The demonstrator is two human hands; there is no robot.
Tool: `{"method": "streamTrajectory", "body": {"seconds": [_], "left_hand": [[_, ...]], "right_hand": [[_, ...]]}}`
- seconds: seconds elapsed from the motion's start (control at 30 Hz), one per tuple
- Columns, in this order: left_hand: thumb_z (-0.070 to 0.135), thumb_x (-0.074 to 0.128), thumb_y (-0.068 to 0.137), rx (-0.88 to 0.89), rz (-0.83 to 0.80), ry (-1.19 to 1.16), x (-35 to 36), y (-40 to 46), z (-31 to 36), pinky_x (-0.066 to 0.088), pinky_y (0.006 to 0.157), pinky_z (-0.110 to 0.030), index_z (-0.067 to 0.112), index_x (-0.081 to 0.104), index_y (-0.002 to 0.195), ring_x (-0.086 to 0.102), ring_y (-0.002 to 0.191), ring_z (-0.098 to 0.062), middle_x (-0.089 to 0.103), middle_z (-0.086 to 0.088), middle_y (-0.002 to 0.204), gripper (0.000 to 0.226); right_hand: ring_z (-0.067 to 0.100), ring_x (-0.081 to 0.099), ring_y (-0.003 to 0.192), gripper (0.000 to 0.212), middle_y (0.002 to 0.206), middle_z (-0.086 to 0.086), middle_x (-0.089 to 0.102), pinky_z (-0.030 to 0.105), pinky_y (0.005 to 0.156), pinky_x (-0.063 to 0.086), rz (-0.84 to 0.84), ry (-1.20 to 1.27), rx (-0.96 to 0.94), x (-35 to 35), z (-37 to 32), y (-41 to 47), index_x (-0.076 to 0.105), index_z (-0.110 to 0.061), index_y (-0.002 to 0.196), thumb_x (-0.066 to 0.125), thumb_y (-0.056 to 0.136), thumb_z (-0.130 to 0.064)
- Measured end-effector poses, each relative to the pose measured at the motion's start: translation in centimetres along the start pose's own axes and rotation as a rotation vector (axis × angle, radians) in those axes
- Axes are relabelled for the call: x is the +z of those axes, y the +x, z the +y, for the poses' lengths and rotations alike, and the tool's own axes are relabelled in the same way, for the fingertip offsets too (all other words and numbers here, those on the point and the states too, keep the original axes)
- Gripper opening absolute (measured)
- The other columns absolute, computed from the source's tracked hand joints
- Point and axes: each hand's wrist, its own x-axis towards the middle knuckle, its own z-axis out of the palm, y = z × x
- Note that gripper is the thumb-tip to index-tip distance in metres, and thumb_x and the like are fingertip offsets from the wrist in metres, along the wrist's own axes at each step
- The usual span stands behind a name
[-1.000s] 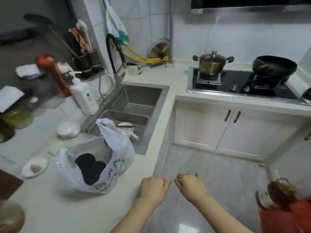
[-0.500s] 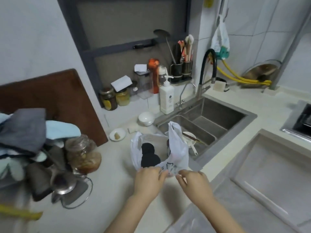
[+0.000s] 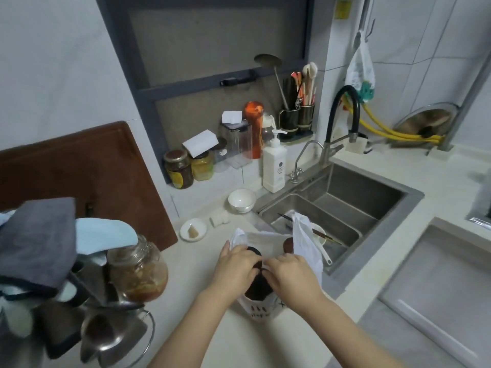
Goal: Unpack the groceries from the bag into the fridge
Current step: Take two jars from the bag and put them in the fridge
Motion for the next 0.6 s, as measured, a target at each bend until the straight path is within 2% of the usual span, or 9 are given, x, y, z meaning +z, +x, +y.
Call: {"method": "streamTrajectory", "body": {"seconds": [0.1,0.2,0.37,0.6], "left_hand": [[0.033,0.047,0.094,-0.027,-0.055,0.065,0.9,0.5,-1.6,0.001,0.117,-0.044,0.031,0.051,0.132,0.026,0.140,-0.016,0.050,0.007,0.138,0.038],[0.042,0.042,0.096,-0.089,-0.096,0.128,2.0,1.2,-3.0,-0.003,0.117,-0.052,0.034,0.046,0.135,0.020,0.144,-0.020,0.045,0.004,0.143,0.041],[0.050,0.038,0.095,-0.100,-0.126,0.138,3.4,3.1,-3.4,-0.010,0.114,-0.057,0.034,0.045,0.136,0.009,0.147,-0.027,0.035,-0.004,0.150,0.045],[0.064,0.033,0.092,-0.124,-0.246,0.075,5.0,4.5,-5.3,-0.005,0.115,-0.058,0.040,0.035,0.142,0.001,0.148,-0.026,0.020,0.001,0.158,0.056]], "right_hand": [[0.013,0.060,0.059,0.015,0.059,-0.009,0.063,0.026,0.061,0.048,-0.050,-0.028,0.028,1.5,-0.2,0.3,0.066,-0.027,0.074,0.074,0.067,-0.038],[0.018,0.061,0.082,0.025,0.082,-0.007,0.069,0.031,0.080,0.045,-0.130,-0.013,0.050,2.6,-0.3,0.2,0.066,-0.024,0.091,0.059,0.078,-0.044],[0.011,0.060,0.070,0.040,0.066,-0.015,0.062,0.026,0.069,0.046,-0.174,-0.084,0.100,3.8,-1.4,0.0,0.066,-0.031,0.076,0.053,0.057,-0.064],[0.020,0.065,0.089,0.053,0.080,-0.011,0.069,0.033,0.082,0.050,-0.215,-0.096,0.097,4.3,-0.9,-0.3,0.069,-0.028,0.087,0.051,0.057,-0.067]]}}
